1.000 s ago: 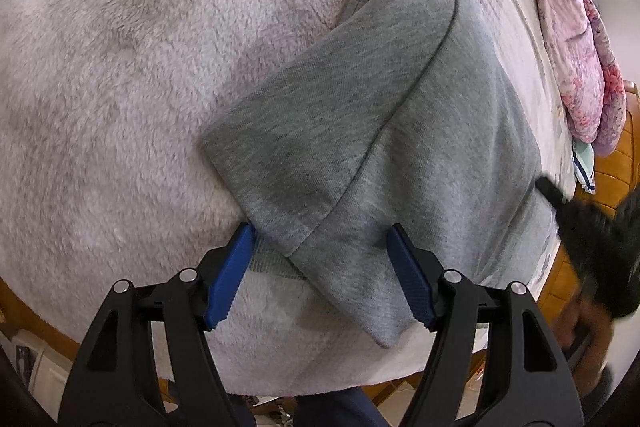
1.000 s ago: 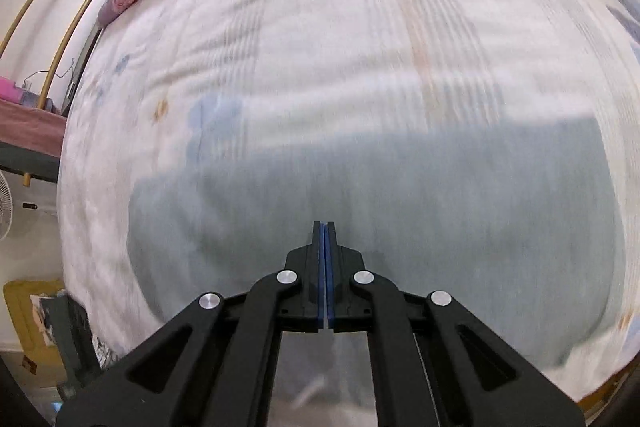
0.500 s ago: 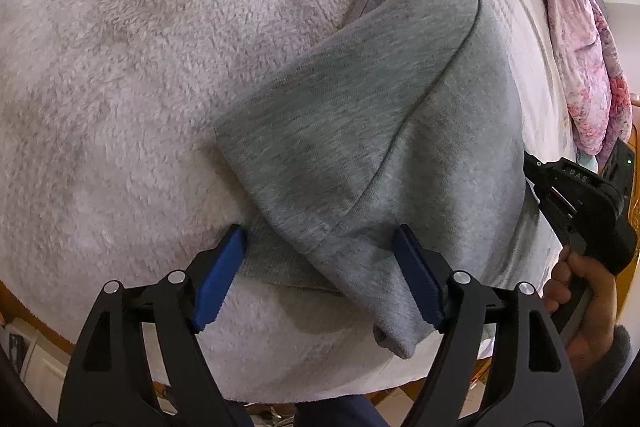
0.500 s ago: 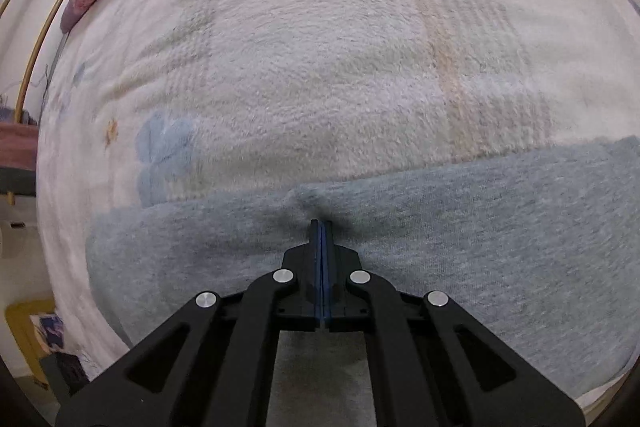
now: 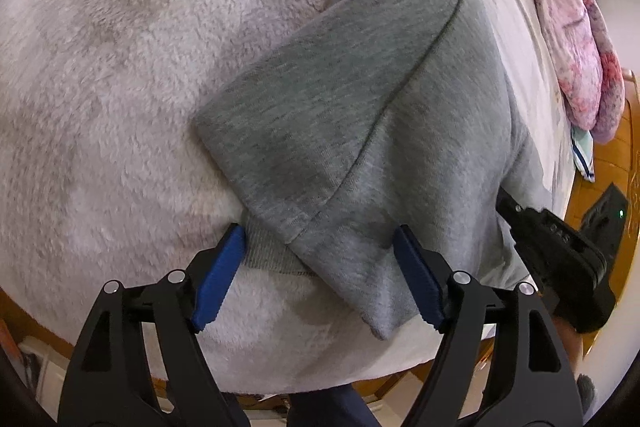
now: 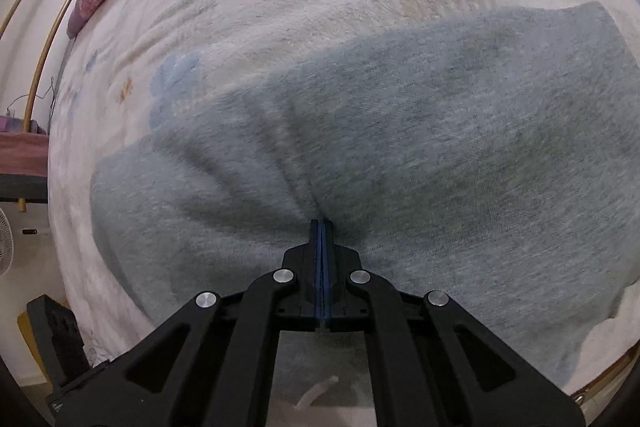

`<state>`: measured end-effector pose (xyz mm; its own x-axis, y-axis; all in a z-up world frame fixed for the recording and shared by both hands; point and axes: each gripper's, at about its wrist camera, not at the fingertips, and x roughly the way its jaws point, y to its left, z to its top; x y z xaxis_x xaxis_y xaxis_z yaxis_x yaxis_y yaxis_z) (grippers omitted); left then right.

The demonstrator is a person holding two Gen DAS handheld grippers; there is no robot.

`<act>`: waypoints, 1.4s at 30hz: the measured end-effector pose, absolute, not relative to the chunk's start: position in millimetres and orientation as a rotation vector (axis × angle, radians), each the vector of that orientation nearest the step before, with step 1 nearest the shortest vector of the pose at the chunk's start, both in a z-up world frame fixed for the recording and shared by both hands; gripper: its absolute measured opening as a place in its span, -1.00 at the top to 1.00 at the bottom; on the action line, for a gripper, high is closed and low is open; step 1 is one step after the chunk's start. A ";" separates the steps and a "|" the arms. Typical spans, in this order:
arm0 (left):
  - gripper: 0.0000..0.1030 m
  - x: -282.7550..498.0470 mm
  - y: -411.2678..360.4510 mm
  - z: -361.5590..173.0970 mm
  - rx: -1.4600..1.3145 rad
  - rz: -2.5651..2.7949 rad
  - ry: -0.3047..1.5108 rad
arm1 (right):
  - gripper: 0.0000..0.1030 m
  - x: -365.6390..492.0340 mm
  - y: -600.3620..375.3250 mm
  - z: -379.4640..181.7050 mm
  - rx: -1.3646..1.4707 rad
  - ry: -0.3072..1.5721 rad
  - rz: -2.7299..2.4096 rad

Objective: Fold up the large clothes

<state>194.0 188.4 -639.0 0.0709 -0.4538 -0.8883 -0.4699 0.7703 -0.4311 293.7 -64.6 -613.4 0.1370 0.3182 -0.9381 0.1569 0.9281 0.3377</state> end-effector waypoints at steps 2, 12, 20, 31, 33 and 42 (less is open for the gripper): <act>-0.48 195.9 191.4 -640.8 -0.765 0.001 1.553 | 1.00 288.8 -64.0 -609.9 0.407 1.434 0.109; -0.48 192.7 205.0 -638.4 -0.804 -0.047 1.530 | 1.00 229.7 -75.0 -609.7 0.509 1.482 0.067; -0.48 183.5 225.1 -644.7 -0.917 -0.045 1.490 | 1.00 225.8 -74.0 -610.0 0.506 1.450 0.077; -0.48 159.6 248.9 -635.4 -0.941 -0.009 1.463 | 1.00 207.0 -74.1 -623.7 0.506 1.492 0.069; -0.48 158.4 251.0 -634.6 -0.924 0.020 1.454 | 1.00 207.7 -73.2 -624.2 0.492 1.491 0.079; -0.29 169.0 231.4 -637.5 -0.917 -0.019 1.431 | 1.00 207.5 -70.8 -625.2 0.470 1.486 0.104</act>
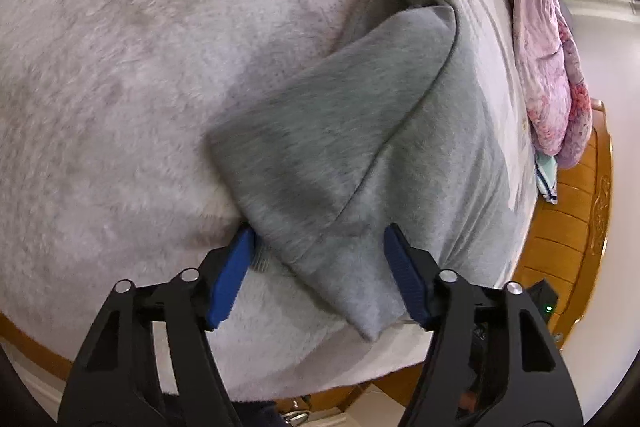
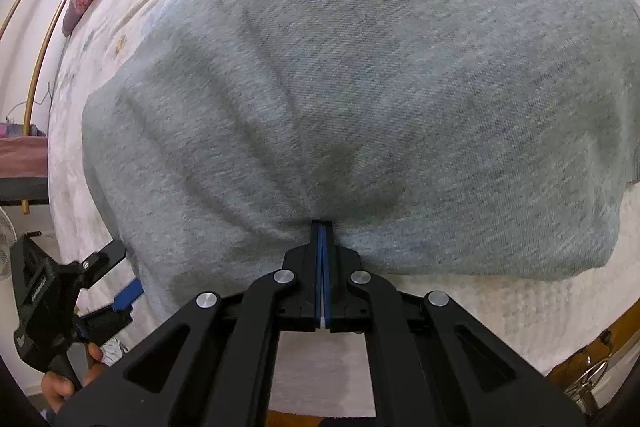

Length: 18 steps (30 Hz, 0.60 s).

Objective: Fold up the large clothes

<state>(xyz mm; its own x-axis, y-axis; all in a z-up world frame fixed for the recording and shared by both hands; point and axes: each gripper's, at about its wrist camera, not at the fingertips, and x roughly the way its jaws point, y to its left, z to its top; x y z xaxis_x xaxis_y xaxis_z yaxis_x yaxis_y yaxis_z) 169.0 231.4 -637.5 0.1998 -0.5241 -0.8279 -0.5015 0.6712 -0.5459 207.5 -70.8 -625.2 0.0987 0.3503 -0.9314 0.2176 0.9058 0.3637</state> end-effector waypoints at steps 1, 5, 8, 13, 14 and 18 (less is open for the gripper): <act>-0.29 173.6 224.8 -639.7 -0.910 -0.014 1.435 | 1.00 208.0 -70.1 -626.0 0.473 1.484 0.108; -0.29 176.5 217.3 -644.2 -0.888 0.004 1.424 | 1.00 208.3 -68.3 -626.8 0.471 1.476 0.117; -0.11 174.7 213.9 -646.9 -0.867 0.022 1.426 | 1.00 205.4 -71.3 -625.8 0.474 1.472 0.123; 0.05 158.6 224.2 -650.7 -0.936 0.029 1.427 | 1.00 203.8 -72.5 -624.9 0.470 1.466 0.137; 0.05 155.0 226.0 -651.7 -0.963 0.032 1.424 | 1.00 203.6 -72.7 -624.7 0.470 1.464 0.142; 0.05 141.1 228.7 -657.4 -1.073 0.067 1.371 | 1.00 201.9 -74.8 -624.3 0.467 1.458 0.155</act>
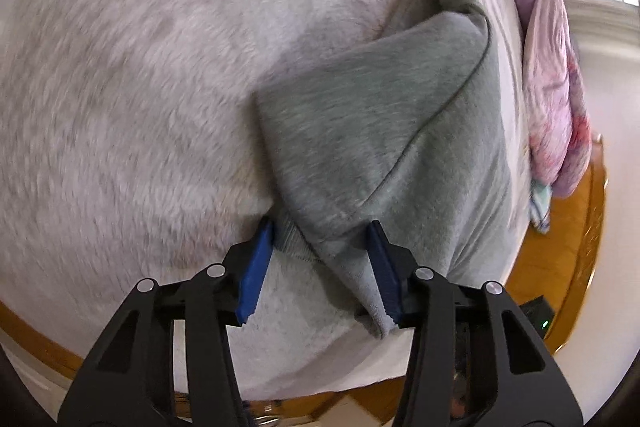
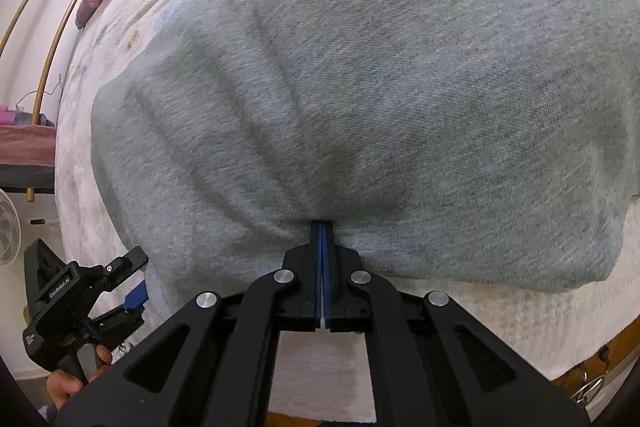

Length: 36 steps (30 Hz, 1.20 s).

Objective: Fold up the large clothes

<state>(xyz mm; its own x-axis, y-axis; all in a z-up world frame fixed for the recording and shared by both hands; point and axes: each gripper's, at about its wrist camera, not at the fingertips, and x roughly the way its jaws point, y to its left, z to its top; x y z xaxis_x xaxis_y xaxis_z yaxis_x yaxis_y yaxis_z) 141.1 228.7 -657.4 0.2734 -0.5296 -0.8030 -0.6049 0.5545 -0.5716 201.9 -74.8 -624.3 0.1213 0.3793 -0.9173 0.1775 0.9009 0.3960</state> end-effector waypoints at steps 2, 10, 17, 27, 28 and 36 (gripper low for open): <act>0.00 139.3 230.5 -659.4 -1.118 0.101 1.347 | 1.00 201.5 -76.3 -624.2 0.469 1.457 0.164; 0.76 154.0 214.7 -645.9 -1.065 0.049 1.329 | 1.00 198.0 -88.4 -618.3 0.486 1.446 0.204; 0.80 160.7 209.9 -601.2 -1.025 0.004 1.258 | 0.72 190.3 -75.1 -573.8 0.278 1.313 0.280; 0.81 178.7 201.4 -581.0 -1.068 -0.040 1.269 | -0.25 145.9 -2.1 -525.6 -0.047 1.039 0.607; 0.81 179.3 201.2 -581.7 -1.078 -0.039 1.268 | -0.25 142.4 9.8 -529.5 -0.085 1.022 0.618; 0.81 180.1 207.4 -583.8 -1.114 -0.059 1.269 | -0.45 147.3 64.3 -559.3 -0.202 0.971 0.616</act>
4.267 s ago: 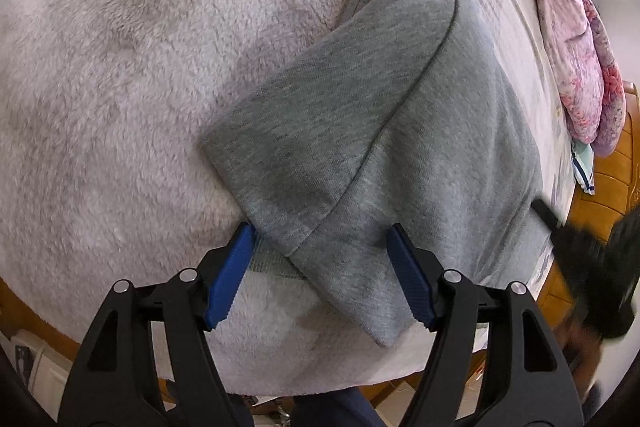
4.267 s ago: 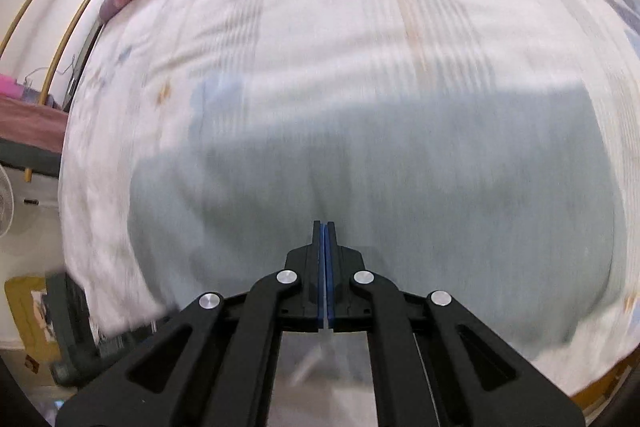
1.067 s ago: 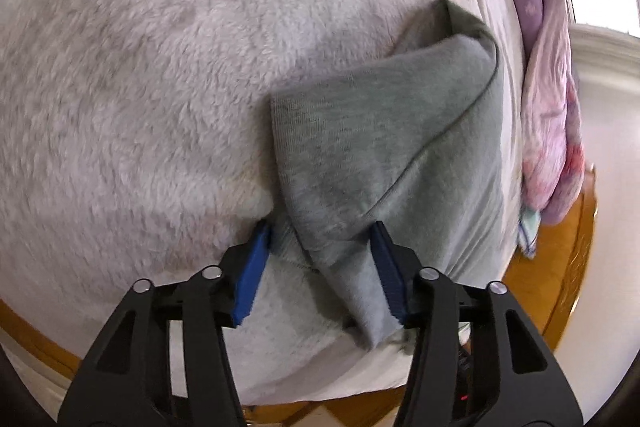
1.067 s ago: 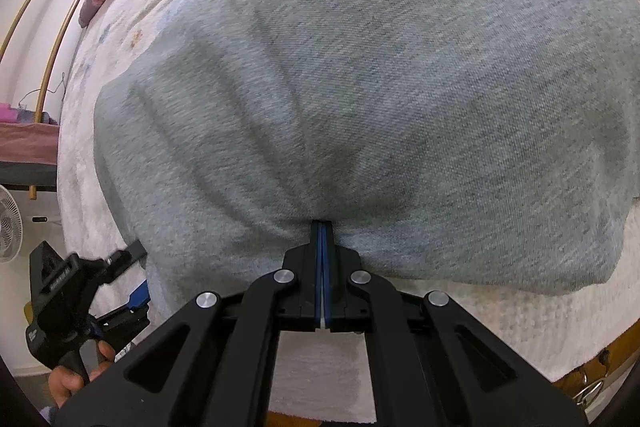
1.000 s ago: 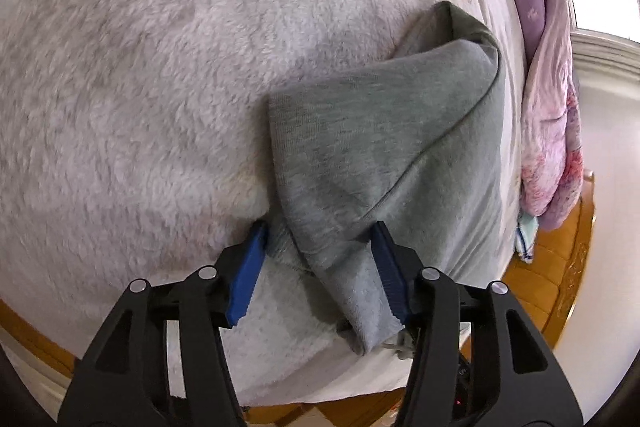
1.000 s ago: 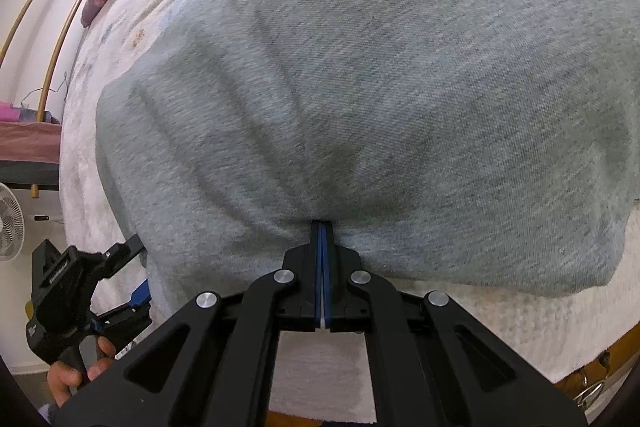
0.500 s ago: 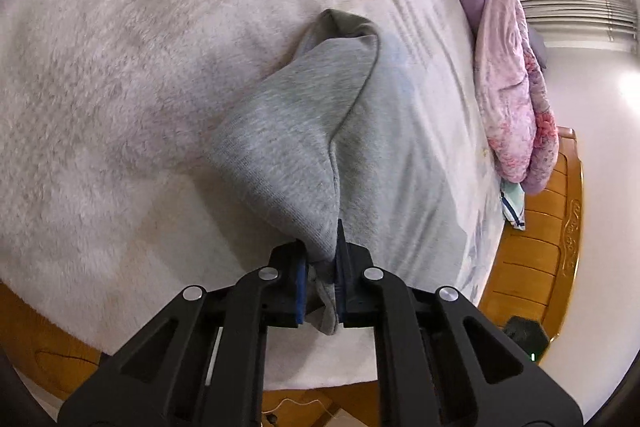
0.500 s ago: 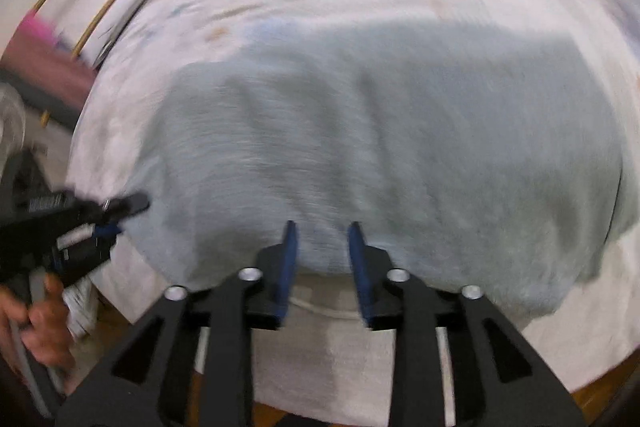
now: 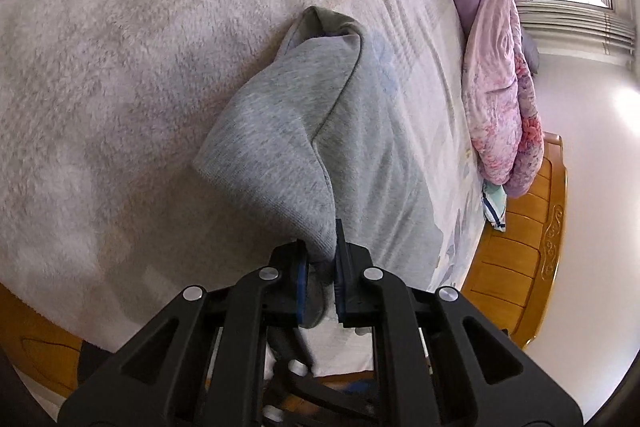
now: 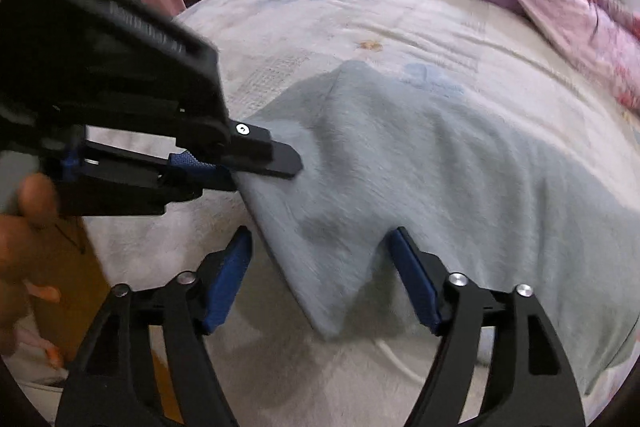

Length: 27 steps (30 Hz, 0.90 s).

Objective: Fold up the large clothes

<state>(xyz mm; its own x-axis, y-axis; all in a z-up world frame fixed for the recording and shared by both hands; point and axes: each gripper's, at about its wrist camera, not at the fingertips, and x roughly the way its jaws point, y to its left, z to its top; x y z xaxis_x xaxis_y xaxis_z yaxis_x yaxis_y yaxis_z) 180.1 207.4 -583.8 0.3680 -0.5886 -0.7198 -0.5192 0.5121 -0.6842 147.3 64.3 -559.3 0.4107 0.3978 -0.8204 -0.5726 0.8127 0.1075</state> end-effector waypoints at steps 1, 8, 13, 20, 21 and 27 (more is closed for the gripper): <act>0.81 181.0 206.3 -583.2 -1.113 -0.067 1.268 | -0.47 148.8 66.7 -562.9 -0.208 0.963 0.600; 0.82 182.9 204.8 -587.2 -1.160 -0.082 1.267 | -0.45 159.2 79.2 -578.1 -0.258 0.929 0.494; 0.78 186.2 211.0 -587.4 -1.221 -0.121 1.258 | 0.40 174.7 63.2 -583.7 -0.159 1.025 0.425; -0.07 179.5 232.4 -548.1 -1.131 -0.064 1.151 | 0.69 192.3 12.6 -573.0 0.245 1.140 0.451; -0.07 178.9 236.2 -544.6 -1.122 -0.055 1.132 | 0.69 192.1 5.6 -570.8 0.304 1.145 0.456; -0.07 187.4 236.4 -541.9 -1.235 -0.053 1.054 | 0.71 195.8 -23.2 -562.2 0.536 1.174 0.457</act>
